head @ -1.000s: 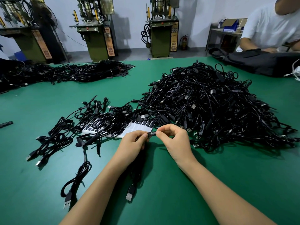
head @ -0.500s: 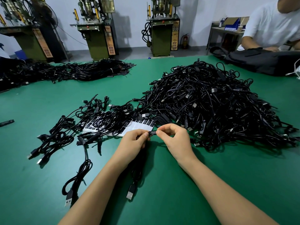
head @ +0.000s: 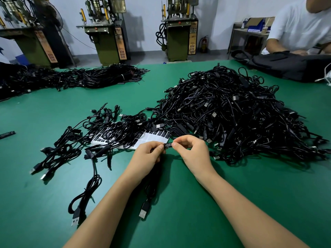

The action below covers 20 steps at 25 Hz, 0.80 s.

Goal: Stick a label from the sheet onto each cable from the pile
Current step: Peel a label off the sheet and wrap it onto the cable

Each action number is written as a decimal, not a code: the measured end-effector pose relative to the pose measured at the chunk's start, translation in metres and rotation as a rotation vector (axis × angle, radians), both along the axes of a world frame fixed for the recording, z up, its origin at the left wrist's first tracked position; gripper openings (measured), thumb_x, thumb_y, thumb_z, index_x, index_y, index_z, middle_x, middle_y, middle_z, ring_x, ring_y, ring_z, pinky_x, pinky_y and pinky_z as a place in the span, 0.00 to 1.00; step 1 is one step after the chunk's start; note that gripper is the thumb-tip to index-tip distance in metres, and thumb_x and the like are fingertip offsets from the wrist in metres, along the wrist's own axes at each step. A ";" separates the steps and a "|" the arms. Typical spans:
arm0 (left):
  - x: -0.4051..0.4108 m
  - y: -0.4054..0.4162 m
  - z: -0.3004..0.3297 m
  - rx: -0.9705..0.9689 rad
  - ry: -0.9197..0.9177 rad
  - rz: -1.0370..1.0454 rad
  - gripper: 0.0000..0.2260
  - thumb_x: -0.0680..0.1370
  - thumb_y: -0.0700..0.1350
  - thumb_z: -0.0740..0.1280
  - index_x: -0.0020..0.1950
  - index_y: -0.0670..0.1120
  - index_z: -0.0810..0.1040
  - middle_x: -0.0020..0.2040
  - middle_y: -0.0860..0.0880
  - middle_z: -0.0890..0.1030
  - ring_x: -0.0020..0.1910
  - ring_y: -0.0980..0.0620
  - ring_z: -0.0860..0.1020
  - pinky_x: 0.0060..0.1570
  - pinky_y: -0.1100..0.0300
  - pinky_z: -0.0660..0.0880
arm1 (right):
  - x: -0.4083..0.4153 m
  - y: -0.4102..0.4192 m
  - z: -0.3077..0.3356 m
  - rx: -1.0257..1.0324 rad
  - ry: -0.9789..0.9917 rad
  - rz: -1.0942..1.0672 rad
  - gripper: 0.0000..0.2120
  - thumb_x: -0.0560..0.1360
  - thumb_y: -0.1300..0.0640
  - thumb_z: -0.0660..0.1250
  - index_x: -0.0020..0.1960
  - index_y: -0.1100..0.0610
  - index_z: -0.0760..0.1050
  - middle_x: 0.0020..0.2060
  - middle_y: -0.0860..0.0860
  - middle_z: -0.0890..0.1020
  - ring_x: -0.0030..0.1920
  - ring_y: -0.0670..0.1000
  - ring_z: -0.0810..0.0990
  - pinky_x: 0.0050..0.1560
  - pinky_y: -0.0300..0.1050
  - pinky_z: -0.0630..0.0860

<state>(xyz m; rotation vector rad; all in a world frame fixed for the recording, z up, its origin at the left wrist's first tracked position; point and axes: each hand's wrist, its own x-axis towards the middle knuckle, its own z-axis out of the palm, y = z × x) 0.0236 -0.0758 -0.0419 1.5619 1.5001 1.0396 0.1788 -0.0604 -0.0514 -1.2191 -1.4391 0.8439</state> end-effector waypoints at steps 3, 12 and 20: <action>0.001 -0.001 0.001 -0.001 -0.009 0.002 0.12 0.81 0.44 0.62 0.39 0.46 0.79 0.23 0.56 0.70 0.24 0.58 0.65 0.26 0.65 0.62 | 0.000 0.001 -0.001 0.004 0.002 -0.003 0.04 0.72 0.59 0.73 0.41 0.51 0.81 0.36 0.45 0.83 0.39 0.39 0.80 0.43 0.30 0.74; -0.002 0.001 0.003 -0.131 -0.239 -0.043 0.08 0.82 0.39 0.60 0.49 0.44 0.79 0.27 0.58 0.78 0.24 0.62 0.67 0.26 0.72 0.65 | 0.000 0.002 -0.003 0.009 -0.004 -0.006 0.06 0.72 0.58 0.73 0.40 0.48 0.80 0.36 0.44 0.83 0.39 0.40 0.80 0.43 0.30 0.74; -0.002 0.002 0.004 -0.150 -0.258 -0.037 0.09 0.82 0.39 0.60 0.46 0.44 0.79 0.24 0.57 0.74 0.23 0.62 0.66 0.25 0.72 0.64 | -0.001 0.002 -0.002 0.008 0.004 -0.016 0.06 0.71 0.59 0.73 0.39 0.49 0.80 0.35 0.45 0.83 0.39 0.40 0.80 0.44 0.33 0.75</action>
